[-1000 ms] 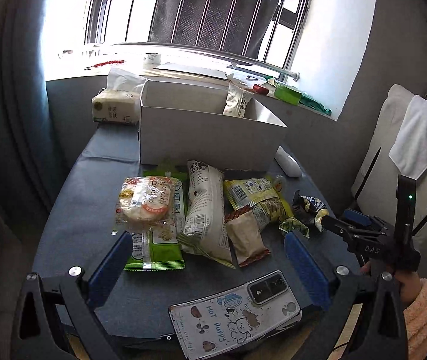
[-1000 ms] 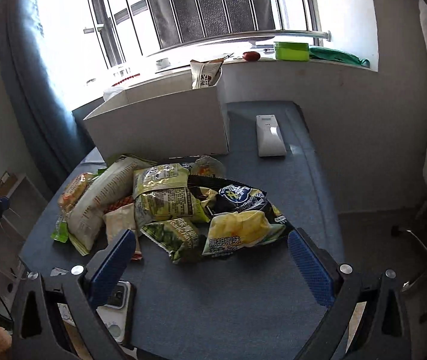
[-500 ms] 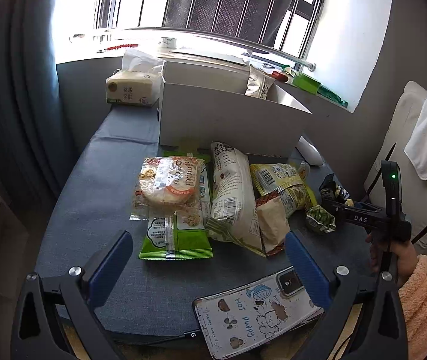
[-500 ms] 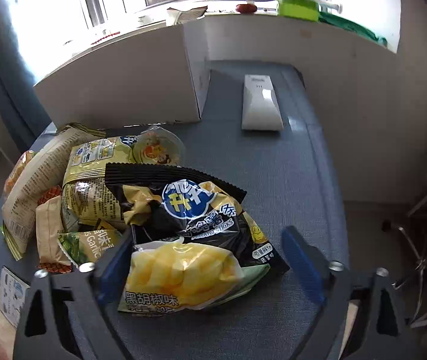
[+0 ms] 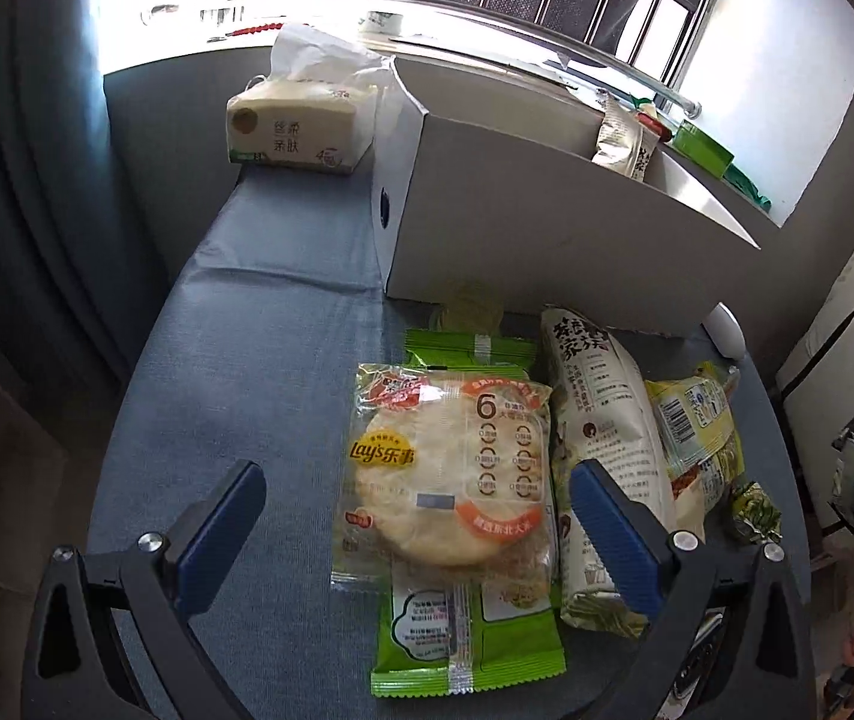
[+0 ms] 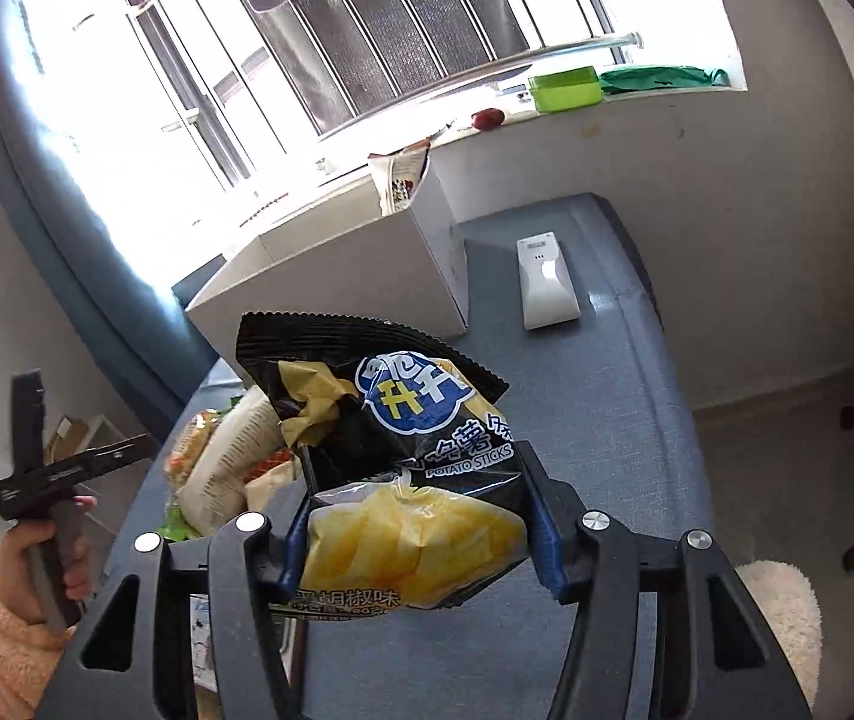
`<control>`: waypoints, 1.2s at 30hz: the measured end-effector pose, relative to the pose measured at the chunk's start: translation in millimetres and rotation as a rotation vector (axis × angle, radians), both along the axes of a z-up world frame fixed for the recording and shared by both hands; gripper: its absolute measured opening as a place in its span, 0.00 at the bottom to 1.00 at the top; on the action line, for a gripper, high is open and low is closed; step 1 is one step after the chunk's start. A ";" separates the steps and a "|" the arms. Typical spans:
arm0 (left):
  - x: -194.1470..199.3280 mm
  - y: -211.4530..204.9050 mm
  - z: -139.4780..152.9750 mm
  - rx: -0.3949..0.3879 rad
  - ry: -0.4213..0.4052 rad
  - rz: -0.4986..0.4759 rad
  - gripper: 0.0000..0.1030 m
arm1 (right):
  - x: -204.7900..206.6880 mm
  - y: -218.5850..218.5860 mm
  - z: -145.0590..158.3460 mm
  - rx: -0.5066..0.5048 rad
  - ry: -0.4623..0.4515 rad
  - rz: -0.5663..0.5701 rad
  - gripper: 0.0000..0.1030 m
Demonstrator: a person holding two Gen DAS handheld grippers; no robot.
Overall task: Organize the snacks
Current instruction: 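Grasp the Lay's flatbread packet with left gripper while right gripper grasps black potato-stick bag, then lower both held packets into the white box and open both grippers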
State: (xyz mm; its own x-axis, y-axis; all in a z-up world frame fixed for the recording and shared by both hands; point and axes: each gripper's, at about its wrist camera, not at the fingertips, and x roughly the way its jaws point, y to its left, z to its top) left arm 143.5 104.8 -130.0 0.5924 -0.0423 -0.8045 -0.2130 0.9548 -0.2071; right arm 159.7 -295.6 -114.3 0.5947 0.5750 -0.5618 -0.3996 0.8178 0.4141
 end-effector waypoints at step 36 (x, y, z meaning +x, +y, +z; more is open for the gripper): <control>173.6 -20.4 127.7 0.028 -0.226 -0.057 0.74 | 189.7 144.1 105.9 -0.052 -0.010 0.132 0.60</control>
State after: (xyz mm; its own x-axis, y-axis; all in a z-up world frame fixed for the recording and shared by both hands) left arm 317.0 84.4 -2.2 0.7549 -0.0604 -0.6531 -0.1097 0.9701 -0.2165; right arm 349.4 -151.5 -8.4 0.5218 0.6186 -0.5875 -0.5087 0.7784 0.3678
